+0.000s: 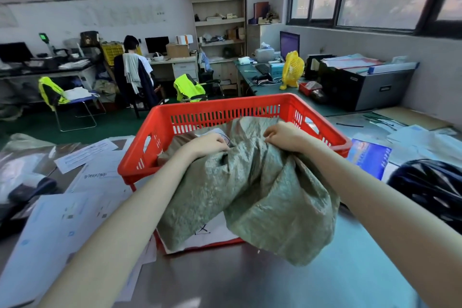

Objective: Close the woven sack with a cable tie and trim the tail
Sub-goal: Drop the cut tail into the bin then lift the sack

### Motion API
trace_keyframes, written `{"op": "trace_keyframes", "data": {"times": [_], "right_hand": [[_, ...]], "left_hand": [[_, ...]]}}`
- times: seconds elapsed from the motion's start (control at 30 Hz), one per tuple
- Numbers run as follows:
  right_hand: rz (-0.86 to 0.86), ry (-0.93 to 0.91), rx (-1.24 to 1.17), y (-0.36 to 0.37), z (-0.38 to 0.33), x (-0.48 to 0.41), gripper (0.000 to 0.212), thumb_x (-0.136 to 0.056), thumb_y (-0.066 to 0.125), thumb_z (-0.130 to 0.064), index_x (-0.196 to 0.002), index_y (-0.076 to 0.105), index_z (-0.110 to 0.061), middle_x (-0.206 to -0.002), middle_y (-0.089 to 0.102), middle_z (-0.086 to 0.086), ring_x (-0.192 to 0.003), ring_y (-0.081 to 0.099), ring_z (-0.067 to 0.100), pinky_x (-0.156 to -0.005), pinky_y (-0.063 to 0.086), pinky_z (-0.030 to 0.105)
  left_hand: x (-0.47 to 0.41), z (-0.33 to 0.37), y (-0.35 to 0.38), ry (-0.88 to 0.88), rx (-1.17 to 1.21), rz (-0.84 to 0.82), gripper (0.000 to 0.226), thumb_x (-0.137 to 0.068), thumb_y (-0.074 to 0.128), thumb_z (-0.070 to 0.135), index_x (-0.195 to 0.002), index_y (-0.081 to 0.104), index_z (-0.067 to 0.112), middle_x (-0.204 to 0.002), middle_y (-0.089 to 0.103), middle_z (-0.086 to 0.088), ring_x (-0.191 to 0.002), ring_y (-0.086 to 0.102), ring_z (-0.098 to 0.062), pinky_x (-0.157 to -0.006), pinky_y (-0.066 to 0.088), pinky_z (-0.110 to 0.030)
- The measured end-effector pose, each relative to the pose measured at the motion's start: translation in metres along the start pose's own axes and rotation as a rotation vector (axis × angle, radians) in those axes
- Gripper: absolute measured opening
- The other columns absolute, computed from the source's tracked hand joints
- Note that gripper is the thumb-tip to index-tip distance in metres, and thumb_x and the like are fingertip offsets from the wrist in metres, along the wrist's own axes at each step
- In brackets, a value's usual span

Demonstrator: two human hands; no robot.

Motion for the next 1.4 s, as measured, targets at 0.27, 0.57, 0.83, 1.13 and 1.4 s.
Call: {"op": "trace_keyframes", "data": {"times": [0.27,0.57,0.83,1.13,1.4], "right_hand": [[0.466,0.155,-0.033,-0.021,0.022,0.099,0.063,-0.084,0.050,-0.059,-0.135,0.039,-0.023,-0.148,0.032,0.008,-0.132,0.028,0.034,-0.105,0.023,0.053],[0.462,0.144,-0.613,0.052,0.024,0.153,0.092,-0.070,0.080,-0.031,-0.142,0.025,-0.014,-0.139,0.028,0.011,-0.132,0.027,0.022,-0.110,0.018,0.023],[0.449,0.007,-0.979,0.028,-0.017,0.131,0.053,-0.063,0.068,-0.007,-0.109,0.047,-0.024,-0.107,0.058,-0.005,-0.101,0.062,0.024,-0.090,0.051,0.051],[0.369,-0.081,-0.952,-0.023,-0.053,0.074,0.040,-0.070,0.073,-0.005,-0.103,0.053,-0.012,-0.096,0.063,0.006,-0.086,0.062,0.017,-0.081,0.053,0.037],[0.120,-0.149,-0.012,0.000,-0.040,-0.006,0.053,-0.074,0.067,-0.007,-0.125,0.052,-0.011,-0.124,0.056,0.014,-0.118,0.048,0.029,-0.093,0.040,0.034]], "left_hand": [[0.125,-0.003,-0.029,-0.094,-0.053,0.428,0.063,-0.087,0.028,0.072,-0.130,0.043,0.028,-0.135,0.047,0.003,-0.123,0.045,-0.022,-0.104,0.035,-0.051],[0.183,0.010,0.049,0.009,0.353,0.525,0.085,-0.077,0.060,0.063,-0.144,0.017,0.033,-0.132,0.019,0.011,-0.133,0.032,-0.017,-0.111,0.032,-0.041],[0.162,0.056,0.056,0.200,0.345,0.557,0.095,-0.069,0.078,0.010,-0.145,0.020,0.010,-0.131,0.022,-0.003,-0.125,0.039,-0.022,-0.098,0.031,-0.016],[0.128,0.100,-0.058,0.422,0.125,0.812,0.044,-0.077,0.057,-0.012,-0.115,0.045,0.005,-0.111,0.061,-0.014,-0.098,0.060,-0.029,-0.081,0.047,-0.036],[0.036,0.071,-0.045,0.311,-0.263,0.584,0.026,-0.077,0.056,-0.014,-0.094,0.050,0.005,-0.103,0.046,-0.013,-0.078,0.058,-0.035,-0.065,0.044,-0.045]]}}
Point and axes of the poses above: each hand's wrist, its own x-axis away from the middle knuckle, its own y-axis out of the palm, z = x × y, the point moved 10 cm from there along -x, towards the middle knuckle
